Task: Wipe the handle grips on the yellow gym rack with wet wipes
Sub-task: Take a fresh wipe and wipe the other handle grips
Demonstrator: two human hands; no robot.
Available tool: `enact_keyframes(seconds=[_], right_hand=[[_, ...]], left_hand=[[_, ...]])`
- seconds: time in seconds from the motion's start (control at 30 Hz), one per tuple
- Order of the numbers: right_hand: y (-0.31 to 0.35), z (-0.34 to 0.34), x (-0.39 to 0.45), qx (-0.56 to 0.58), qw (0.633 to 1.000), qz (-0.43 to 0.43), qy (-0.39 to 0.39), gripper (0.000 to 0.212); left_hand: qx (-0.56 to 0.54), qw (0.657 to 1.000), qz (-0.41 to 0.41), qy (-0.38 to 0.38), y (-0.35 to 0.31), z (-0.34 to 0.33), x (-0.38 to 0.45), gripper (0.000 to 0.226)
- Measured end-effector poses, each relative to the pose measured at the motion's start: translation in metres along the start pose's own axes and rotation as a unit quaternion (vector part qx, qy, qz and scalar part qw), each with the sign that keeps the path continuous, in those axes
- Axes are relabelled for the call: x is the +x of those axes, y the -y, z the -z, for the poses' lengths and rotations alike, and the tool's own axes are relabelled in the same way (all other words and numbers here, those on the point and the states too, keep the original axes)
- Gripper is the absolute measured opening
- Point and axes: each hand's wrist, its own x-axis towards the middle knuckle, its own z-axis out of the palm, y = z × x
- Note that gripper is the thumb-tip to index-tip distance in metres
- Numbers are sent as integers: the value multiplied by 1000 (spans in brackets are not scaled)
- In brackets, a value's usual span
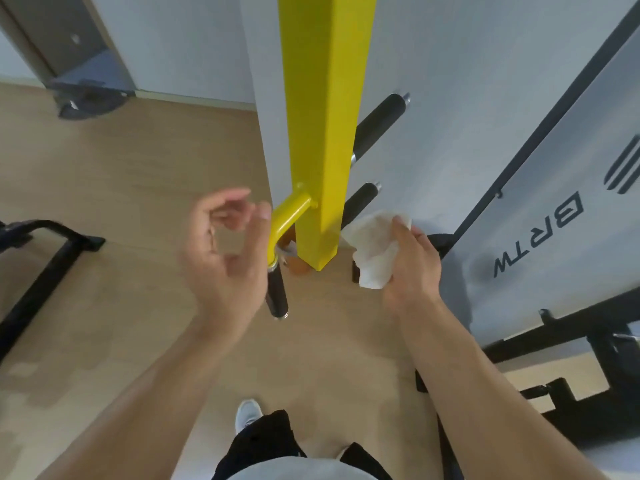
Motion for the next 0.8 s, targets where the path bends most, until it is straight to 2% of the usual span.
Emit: enact_keyframes(seconds=[0.1, 0.2, 0.27, 0.37, 0.43, 0.5, 0.57, 0.63, 0.7, 0.8], right_hand=[[28, -15, -1, 45, 999, 23, -16, 6], [53, -42, -7, 112, 992, 61, 4, 17], [56, -66, -12, 83, 991, 106, 17, 20], [51, -99, -13, 61, 985, 159, -22, 21], [50, -116, -12, 65, 979, 178, -71, 34], [55, -129, -15, 103, 975, 146, -134, 52], [60, -136, -18, 143, 967, 130, -164, 45], [66, -140, -21, 122, 975, 149, -113, 28], [68, -138, -15, 120, 975, 154, -107, 32], [65, -138, -8, 125, 971, 136, -153, 29]], left_hand=[[-50, 983, 160, 77, 19, -10, 42, 4], [-50, 950, 223, 214, 38, -23, 68, 24], [-72, 931, 225, 277, 53, -24, 76, 31], [-103, 896, 209, 379, 73, -19, 95, 24], [-114, 864, 187, 453, 87, -14, 109, 20], [-140, 827, 175, 516, 101, -6, 127, 17], [-148, 807, 160, 548, 113, -3, 148, 11], [-149, 800, 153, 561, 120, -5, 169, 11], [-160, 787, 148, 578, 121, -15, 187, 12], [-162, 775, 119, 599, 122, -44, 204, 19]])
